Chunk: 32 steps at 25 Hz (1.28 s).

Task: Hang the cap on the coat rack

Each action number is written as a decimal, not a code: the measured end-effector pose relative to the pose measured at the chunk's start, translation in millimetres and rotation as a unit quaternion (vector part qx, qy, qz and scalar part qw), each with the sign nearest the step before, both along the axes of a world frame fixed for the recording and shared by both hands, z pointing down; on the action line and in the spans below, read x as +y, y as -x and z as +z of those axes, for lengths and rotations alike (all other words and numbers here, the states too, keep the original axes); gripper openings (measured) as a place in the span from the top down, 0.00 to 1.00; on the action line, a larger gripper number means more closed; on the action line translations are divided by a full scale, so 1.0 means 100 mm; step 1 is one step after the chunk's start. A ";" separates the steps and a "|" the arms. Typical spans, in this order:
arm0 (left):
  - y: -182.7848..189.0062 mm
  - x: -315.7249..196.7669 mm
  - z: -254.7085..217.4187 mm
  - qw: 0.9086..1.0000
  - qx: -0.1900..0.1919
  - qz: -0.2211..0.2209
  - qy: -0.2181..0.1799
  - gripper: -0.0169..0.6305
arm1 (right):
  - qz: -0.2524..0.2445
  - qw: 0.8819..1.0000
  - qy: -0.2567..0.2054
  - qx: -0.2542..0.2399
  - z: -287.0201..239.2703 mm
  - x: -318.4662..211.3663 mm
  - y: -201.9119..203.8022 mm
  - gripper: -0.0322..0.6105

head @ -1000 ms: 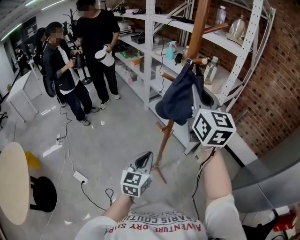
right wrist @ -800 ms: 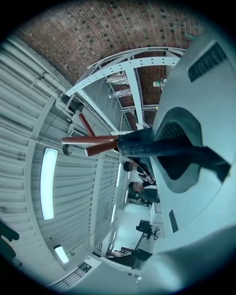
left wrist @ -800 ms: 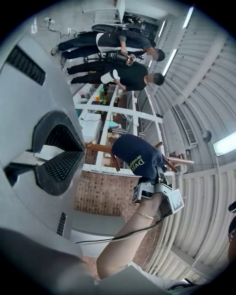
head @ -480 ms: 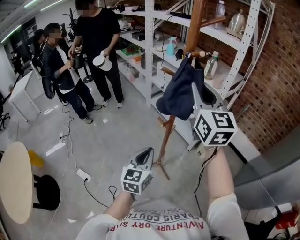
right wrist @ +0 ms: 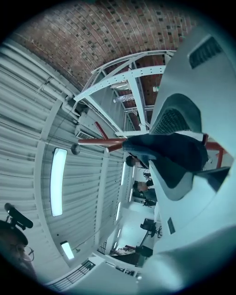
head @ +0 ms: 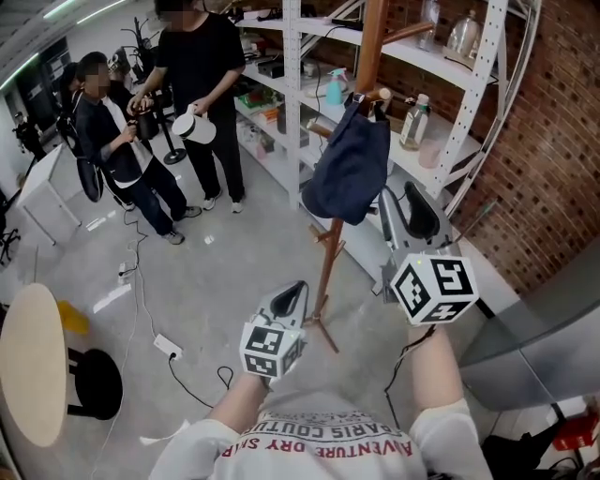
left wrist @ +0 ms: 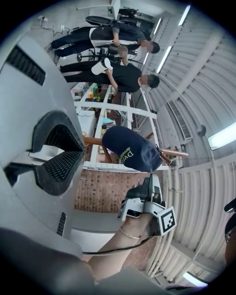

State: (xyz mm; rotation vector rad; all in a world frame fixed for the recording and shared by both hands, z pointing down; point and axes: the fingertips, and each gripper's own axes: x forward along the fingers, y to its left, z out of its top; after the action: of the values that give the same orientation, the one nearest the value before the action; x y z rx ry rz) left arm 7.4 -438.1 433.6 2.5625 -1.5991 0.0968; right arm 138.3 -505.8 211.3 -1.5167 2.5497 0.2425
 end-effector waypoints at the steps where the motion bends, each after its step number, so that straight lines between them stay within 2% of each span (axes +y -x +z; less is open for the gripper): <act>1: -0.03 0.00 -0.02 1.000 -0.003 0.002 -0.003 0.96 | 0.004 1.000 0.001 -0.005 0.07 0.05 -0.04 0.74; 6: -0.14 -0.02 -0.19 1.000 -0.009 0.009 -0.028 0.96 | 0.014 0.999 0.031 -0.008 0.56 0.21 -0.16 0.75; 8: -0.15 -0.01 -0.24 0.999 -0.009 0.008 -0.034 0.96 | 0.024 0.999 0.047 -0.008 0.79 0.26 -0.20 0.83; 12: -0.21 0.00 -0.25 0.999 -0.009 0.011 -0.033 0.96 | 0.039 0.996 0.082 -0.001 1.22 0.31 -0.25 0.90; 19: -0.32 0.06 -0.23 0.999 -0.005 0.018 -0.030 0.96 | 0.031 0.988 0.150 0.026 1.97 0.43 -0.25 0.93; 25: -0.29 0.08 -0.27 0.999 0.000 0.015 -0.028 0.96 | 0.006 0.984 0.175 0.014 2.17 0.58 -0.14 0.93; 32: -0.31 0.09 -0.31 0.999 -0.002 0.020 -0.031 0.96 | -0.013 0.987 0.160 0.016 2.04 0.63 -0.04 0.93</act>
State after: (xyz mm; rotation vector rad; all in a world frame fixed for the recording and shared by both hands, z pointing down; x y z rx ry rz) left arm 38.3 -429.4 402.9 2.6442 -1.5764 0.0573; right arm 142.6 -443.0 415.1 -1.5892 2.7351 -0.1562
